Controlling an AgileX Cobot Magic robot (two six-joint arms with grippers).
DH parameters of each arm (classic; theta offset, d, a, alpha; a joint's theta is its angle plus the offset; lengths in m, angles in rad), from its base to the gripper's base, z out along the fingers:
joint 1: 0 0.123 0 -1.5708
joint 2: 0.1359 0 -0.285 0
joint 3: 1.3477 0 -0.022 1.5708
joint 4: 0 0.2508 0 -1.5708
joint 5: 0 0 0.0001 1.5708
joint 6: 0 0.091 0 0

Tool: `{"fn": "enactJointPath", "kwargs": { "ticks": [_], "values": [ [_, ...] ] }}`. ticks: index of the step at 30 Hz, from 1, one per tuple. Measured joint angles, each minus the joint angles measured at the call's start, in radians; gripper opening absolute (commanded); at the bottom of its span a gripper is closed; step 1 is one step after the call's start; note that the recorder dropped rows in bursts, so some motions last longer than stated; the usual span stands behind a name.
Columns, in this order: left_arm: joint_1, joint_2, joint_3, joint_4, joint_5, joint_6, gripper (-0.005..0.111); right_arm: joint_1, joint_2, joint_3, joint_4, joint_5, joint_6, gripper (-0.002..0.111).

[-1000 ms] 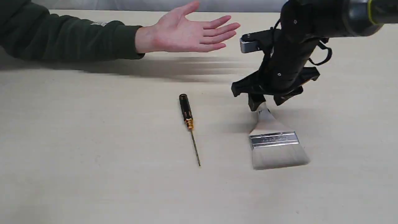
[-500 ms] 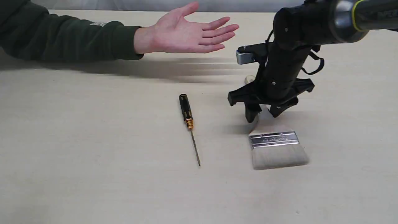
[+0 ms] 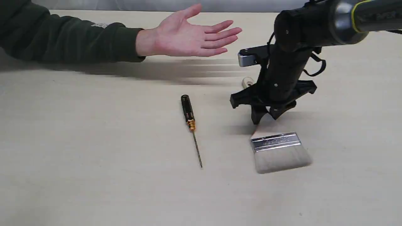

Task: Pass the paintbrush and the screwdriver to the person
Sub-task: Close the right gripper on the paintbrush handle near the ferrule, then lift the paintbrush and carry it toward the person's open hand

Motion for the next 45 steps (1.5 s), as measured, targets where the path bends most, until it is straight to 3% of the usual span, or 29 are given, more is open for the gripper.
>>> {"fn": "enactJointPath", "kwargs": {
  "ticks": [2,10,27,45],
  "values": [
    [0.000,0.000,0.000,0.000,0.000,0.000,0.000,0.000,0.000,0.000,-0.007,0.000,0.000,0.004],
    [0.000,0.000,0.000,0.000,0.000,0.000,0.000,0.000,-0.021,0.013,-0.022,-0.038,-0.004,0.004],
    [0.000,0.000,0.000,0.000,0.000,0.000,0.000,0.000,-0.287,0.153,-0.026,-0.083,-0.007,0.004],
    [0.000,0.000,0.000,0.000,0.000,0.000,0.000,0.000,-0.399,0.133,0.060,-0.172,-0.066,0.004]
  ]
}}
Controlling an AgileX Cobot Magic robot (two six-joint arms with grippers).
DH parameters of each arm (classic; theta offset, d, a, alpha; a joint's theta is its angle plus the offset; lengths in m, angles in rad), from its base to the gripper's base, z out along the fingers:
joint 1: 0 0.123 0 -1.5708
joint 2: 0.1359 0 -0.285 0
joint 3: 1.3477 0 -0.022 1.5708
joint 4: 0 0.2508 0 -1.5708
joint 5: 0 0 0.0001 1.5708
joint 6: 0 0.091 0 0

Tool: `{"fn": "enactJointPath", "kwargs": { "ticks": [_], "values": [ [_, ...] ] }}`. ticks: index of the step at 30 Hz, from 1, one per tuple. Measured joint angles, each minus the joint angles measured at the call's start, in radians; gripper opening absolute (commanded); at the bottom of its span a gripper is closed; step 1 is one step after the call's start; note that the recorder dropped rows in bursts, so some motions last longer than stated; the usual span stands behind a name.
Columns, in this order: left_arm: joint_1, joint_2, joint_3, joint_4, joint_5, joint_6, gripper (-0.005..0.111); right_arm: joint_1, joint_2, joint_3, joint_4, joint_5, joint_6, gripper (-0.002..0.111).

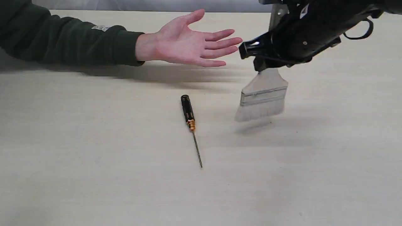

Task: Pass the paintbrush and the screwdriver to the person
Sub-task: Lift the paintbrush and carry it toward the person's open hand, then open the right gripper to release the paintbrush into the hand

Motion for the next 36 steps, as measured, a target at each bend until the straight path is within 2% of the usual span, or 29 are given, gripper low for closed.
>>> {"fn": "enactJointPath", "kwargs": {
  "ticks": [4,14,30,36],
  "values": [
    [0.000,0.000,0.000,0.000,0.000,0.000,0.000,0.000,0.000,-0.047,0.097,-0.028,-0.073,0.004],
    [0.000,0.000,0.000,0.000,0.000,0.000,0.000,0.000,0.062,-0.274,0.131,-0.006,-0.092,0.004],
    [0.000,0.000,0.000,0.000,0.000,0.000,0.000,0.049,0.430,-0.677,0.154,0.105,-0.088,0.004],
    [0.000,0.000,0.000,0.000,0.000,0.000,0.000,0.049,0.529,-0.766,0.157,0.127,-0.085,0.004]
  ]
}}
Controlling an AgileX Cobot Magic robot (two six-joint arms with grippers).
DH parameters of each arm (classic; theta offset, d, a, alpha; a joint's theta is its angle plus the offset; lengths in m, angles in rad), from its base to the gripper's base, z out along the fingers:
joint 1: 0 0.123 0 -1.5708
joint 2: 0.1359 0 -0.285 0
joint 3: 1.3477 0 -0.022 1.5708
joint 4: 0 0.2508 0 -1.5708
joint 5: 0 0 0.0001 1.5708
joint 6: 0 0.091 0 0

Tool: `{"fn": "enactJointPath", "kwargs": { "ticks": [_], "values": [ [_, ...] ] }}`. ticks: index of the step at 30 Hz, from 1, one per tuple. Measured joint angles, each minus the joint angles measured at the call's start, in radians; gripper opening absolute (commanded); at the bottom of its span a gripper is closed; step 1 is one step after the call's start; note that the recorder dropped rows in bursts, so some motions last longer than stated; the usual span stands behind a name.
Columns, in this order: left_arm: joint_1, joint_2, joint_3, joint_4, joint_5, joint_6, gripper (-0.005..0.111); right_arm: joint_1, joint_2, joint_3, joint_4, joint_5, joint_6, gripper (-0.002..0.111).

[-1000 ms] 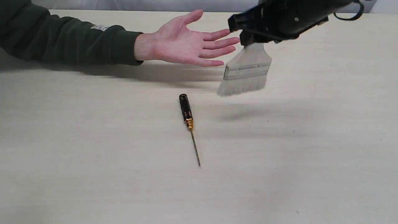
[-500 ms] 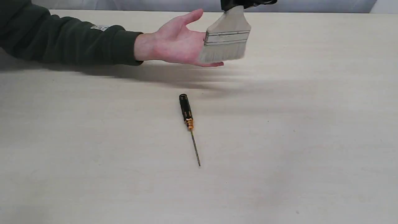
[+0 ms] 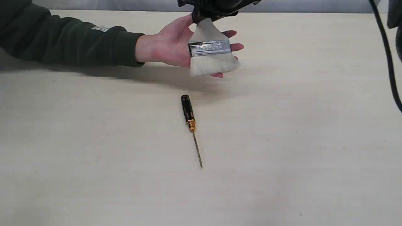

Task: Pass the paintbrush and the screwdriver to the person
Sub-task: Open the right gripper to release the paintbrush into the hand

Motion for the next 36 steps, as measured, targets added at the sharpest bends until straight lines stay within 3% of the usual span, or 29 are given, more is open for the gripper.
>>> {"fn": "enactJointPath", "kwargs": {
  "ticks": [4,10,12,23,28,36],
  "values": [
    [0.000,0.000,0.000,0.000,0.000,0.000,0.000,0.000,0.019,-0.008,0.004,0.000,0.002,0.012],
    [0.000,0.000,0.000,0.000,0.000,0.000,0.000,0.000,0.019,-0.013,0.004,-0.003,0.002,0.050],
    [0.000,0.000,0.000,0.000,0.000,0.000,0.000,0.000,0.019,-0.013,0.004,-0.001,0.002,0.058],
    [0.000,0.000,0.000,0.000,0.000,0.000,0.000,-0.016,-0.063,-0.013,-0.015,0.052,-0.026,0.058],
    [0.000,0.000,0.000,0.000,0.000,0.000,0.000,-0.035,-0.112,-0.007,-0.054,0.134,-0.033,0.047],
    [0.000,0.000,0.000,0.000,0.000,0.000,0.000,-0.058,-0.256,0.182,-0.078,0.134,-0.057,0.045]
  ]
}}
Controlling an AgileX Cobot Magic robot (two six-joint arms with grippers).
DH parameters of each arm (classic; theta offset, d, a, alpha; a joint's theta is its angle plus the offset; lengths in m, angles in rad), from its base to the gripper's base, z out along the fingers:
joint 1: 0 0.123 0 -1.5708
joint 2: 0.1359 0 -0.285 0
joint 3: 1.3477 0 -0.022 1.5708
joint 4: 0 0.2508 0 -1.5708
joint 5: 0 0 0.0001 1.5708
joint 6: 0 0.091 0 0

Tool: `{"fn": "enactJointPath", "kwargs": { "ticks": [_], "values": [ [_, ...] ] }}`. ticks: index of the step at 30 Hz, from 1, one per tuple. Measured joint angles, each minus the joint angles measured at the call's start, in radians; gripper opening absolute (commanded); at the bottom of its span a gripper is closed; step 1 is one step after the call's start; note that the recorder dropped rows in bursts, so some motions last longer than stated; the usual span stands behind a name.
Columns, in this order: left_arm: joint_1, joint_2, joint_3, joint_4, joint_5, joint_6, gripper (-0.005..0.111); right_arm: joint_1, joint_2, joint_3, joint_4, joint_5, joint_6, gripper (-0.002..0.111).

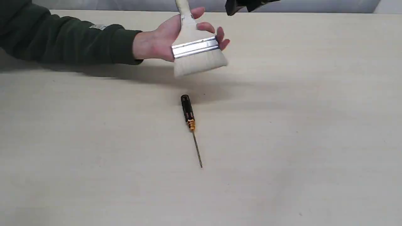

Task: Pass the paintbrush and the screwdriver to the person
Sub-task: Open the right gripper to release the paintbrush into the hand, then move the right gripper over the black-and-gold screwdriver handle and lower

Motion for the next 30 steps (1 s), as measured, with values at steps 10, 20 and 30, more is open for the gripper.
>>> {"fn": "enactJointPath", "kwargs": {
  "ticks": [10,20,30],
  "values": [
    [0.000,0.000,0.000,0.000,0.000,0.000,0.000,0.000,-0.226,0.313,0.072,-0.077,-0.043,0.044],
    [0.000,0.000,0.000,0.000,0.000,0.000,0.000,0.000,-0.286,0.520,0.211,-0.149,-0.110,0.044],
    [0.000,0.000,0.000,0.000,0.000,0.000,0.000,0.043,-0.275,0.627,0.298,-0.248,-0.185,0.045]
  ]
}}
